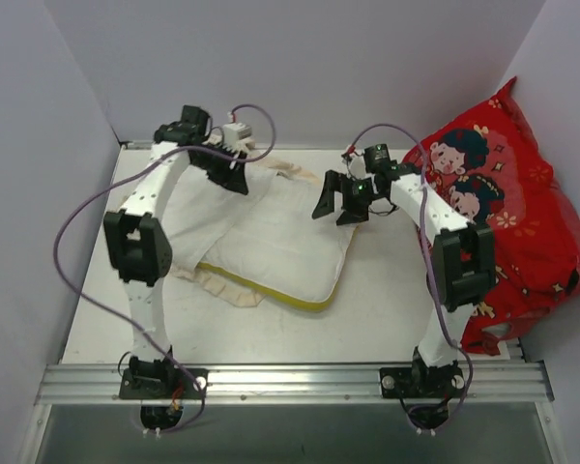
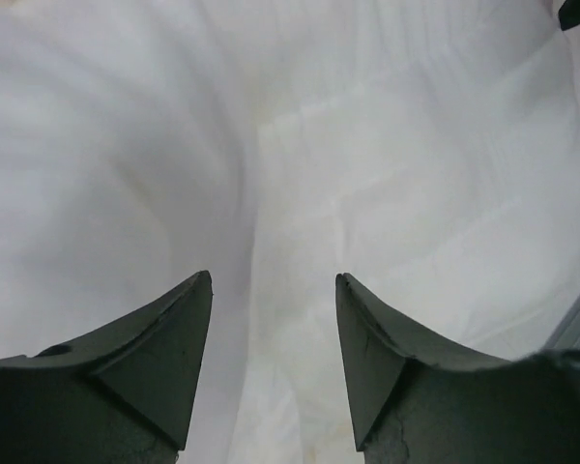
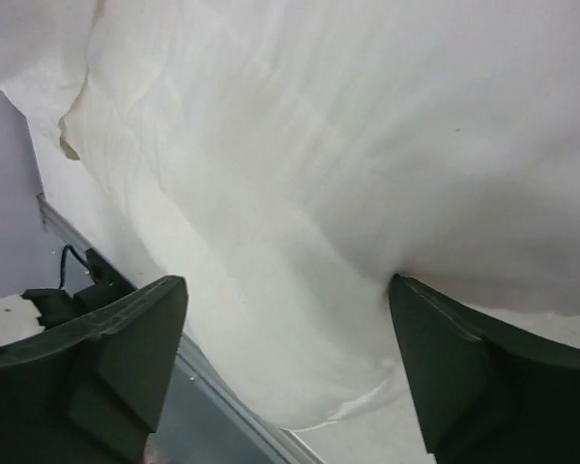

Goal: Put the pillow into the pillowcase

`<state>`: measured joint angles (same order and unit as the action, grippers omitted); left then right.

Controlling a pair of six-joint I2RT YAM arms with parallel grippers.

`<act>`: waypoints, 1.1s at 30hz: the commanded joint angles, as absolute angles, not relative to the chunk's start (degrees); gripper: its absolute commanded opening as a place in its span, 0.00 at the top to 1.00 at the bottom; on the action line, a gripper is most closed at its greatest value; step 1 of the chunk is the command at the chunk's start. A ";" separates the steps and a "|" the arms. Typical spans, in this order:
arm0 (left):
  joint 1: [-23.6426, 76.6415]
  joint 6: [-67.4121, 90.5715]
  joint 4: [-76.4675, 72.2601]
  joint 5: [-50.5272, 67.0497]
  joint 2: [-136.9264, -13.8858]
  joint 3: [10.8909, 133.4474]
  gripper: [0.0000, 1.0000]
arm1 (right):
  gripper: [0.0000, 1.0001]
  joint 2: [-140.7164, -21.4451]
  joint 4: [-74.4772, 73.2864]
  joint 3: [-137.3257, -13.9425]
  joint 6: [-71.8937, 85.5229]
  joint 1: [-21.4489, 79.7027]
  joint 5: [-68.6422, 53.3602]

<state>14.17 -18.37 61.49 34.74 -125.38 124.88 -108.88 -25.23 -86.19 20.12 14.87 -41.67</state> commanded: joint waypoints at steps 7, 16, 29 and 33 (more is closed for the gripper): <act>-8.05 -22.95 50.03 50.71 -90.99 94.80 0.07 | 0.00 -97.89 -31.99 -88.50 -6.05 35.48 -15.42; -21.96 -26.60 46.93 54.40 -74.99 81.22 0.02 | 0.00 -116.25 -32.17 -102.21 -11.78 55.44 -2.47; -26.99 -91.56 85.95 46.95 -62.76 62.33 0.07 | 1.00 -124.02 -32.52 -105.82 -8.72 50.72 -7.72; -23.04 -95.89 76.95 43.85 -60.13 52.40 0.06 | 1.00 -120.68 -32.61 -105.91 -5.01 46.15 -19.05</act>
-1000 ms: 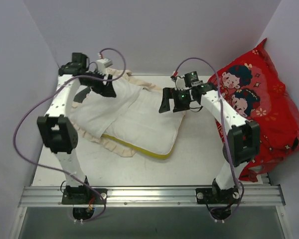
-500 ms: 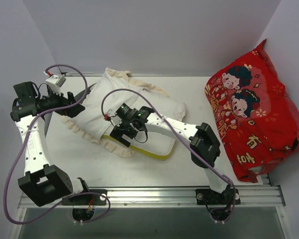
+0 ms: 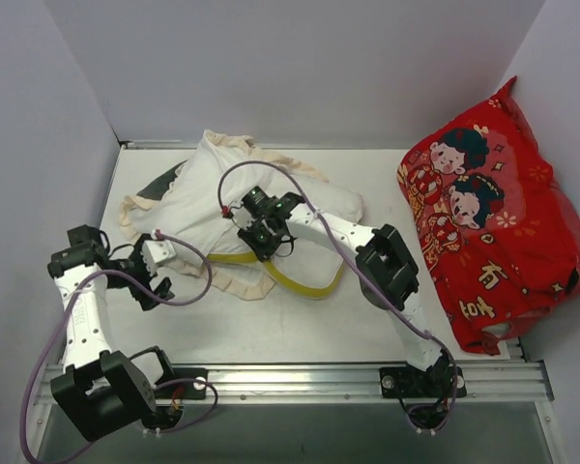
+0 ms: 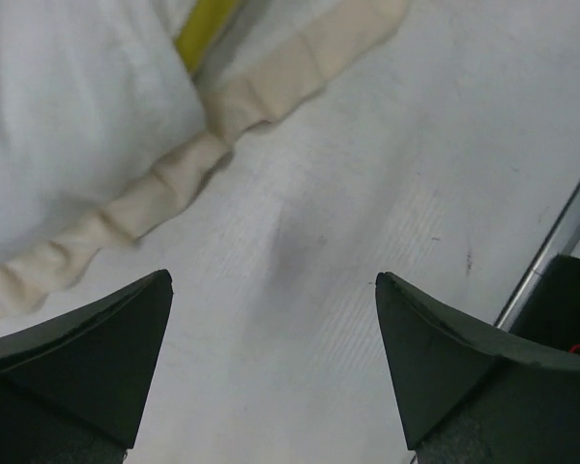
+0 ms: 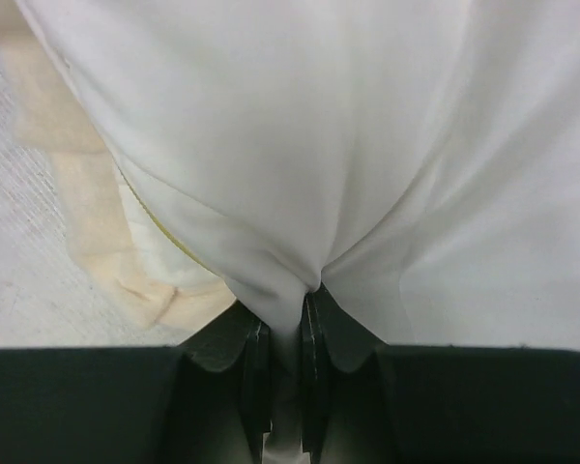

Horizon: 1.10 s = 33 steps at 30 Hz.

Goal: Put the pillow into the pillowcase

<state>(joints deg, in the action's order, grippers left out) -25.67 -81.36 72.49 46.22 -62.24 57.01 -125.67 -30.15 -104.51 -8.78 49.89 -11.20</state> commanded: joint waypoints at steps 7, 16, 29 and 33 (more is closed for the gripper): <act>7.88 -81.31 41.61 29.22 -49.93 32.10 0.05 | 1.00 -119.70 -32.52 -103.62 -3.61 44.56 -28.47; 23.20 -80.68 16.81 17.94 -57.12 25.40 0.04 | 1.00 -118.39 -32.70 -103.89 -2.55 43.51 -34.01; 30.46 -85.27 18.68 16.96 -79.36 37.41 1.00 | 1.00 -115.49 -32.70 -103.00 -0.88 41.40 -39.89; 40.05 -77.63 32.68 29.67 -75.77 48.83 1.00 | 1.00 -116.89 -32.69 -107.73 0.00 40.69 -42.27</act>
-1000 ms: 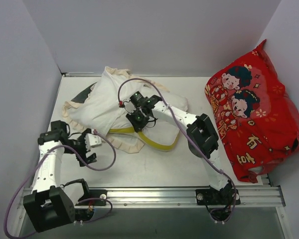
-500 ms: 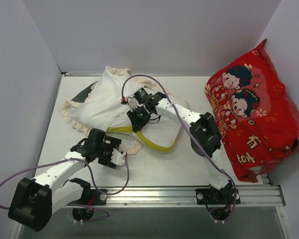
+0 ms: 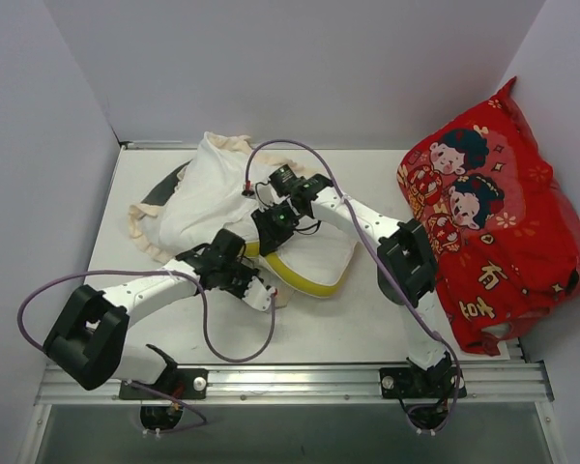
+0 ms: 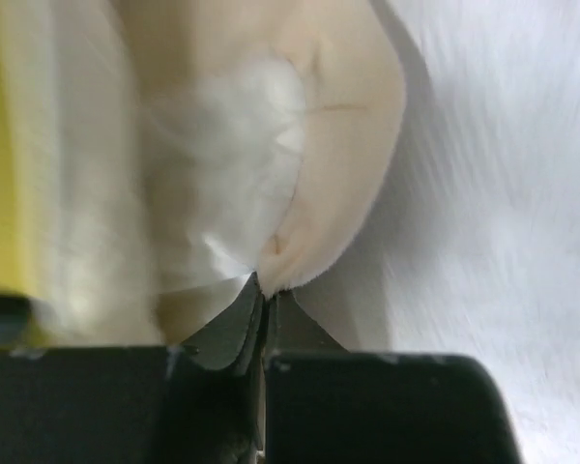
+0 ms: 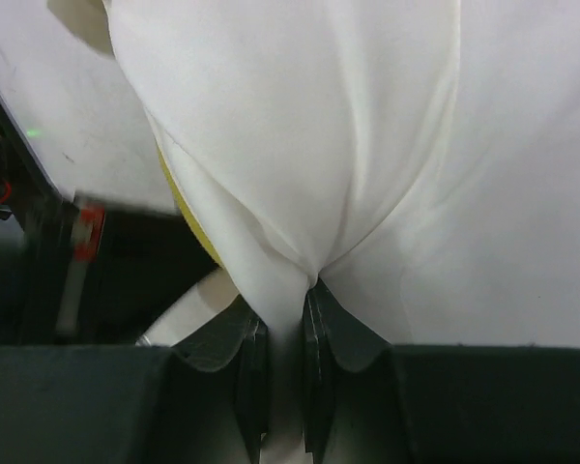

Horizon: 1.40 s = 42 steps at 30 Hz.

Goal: Put the pillow into the pillowcase

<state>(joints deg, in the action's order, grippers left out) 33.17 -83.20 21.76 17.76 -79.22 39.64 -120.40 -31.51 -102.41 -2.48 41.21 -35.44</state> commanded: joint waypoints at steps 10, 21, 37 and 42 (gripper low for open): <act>54.05 -65.75 36.47 37.09 -73.30 52.83 1.00 | 1.00 -126.91 -28.15 -105.42 7.81 42.01 -47.55; 37.21 -34.66 43.94 34.82 -58.19 60.99 0.58 | 0.91 -123.77 -13.45 -91.41 22.66 39.99 -48.25; 22.49 -18.81 44.14 12.67 -80.31 70.57 0.25 | 0.33 -97.47 -28.03 -72.97 17.05 21.02 -42.56; 24.70 -19.77 43.33 3.43 -87.79 72.59 0.36 | 0.31 -95.36 -33.48 -68.47 15.56 12.14 -39.29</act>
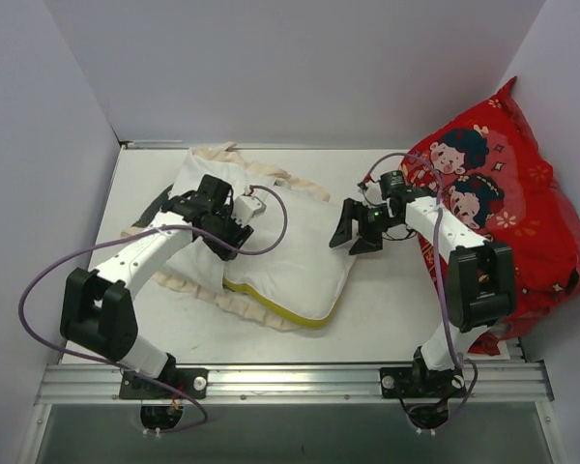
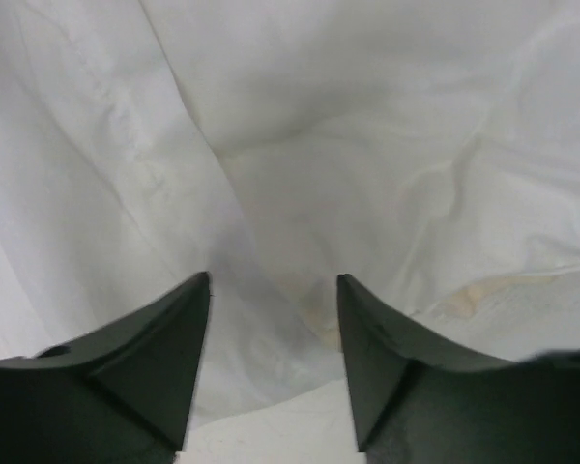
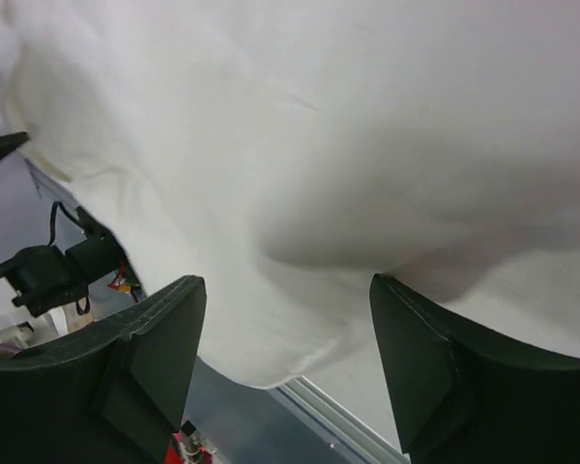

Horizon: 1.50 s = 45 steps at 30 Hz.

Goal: Put the pillow into the pillowcase

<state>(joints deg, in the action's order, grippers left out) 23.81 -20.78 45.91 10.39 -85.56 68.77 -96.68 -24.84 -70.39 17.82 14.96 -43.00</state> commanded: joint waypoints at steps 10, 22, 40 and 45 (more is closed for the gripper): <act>35.58 -23.73 44.38 20.43 -92.89 80.76 1.00 | 0.49 -105.02 -33.05 -71.27 17.03 13.71 -47.09; 42.38 -24.86 42.63 41.49 -99.70 81.41 1.00 | 0.75 -94.40 -12.39 -58.19 32.70 15.38 -62.41; 31.29 -9.85 34.81 5.29 -99.91 95.24 0.30 | 0.16 -98.86 -28.74 -79.78 16.61 6.94 -42.02; 30.50 -7.38 34.63 -5.96 -111.50 103.17 0.34 | 0.16 -108.10 -28.48 -84.72 19.60 7.12 -41.40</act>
<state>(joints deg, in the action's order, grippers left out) 31.24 -10.90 36.07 4.80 -106.30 98.70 -103.83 -26.09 -82.81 18.17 6.59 -43.59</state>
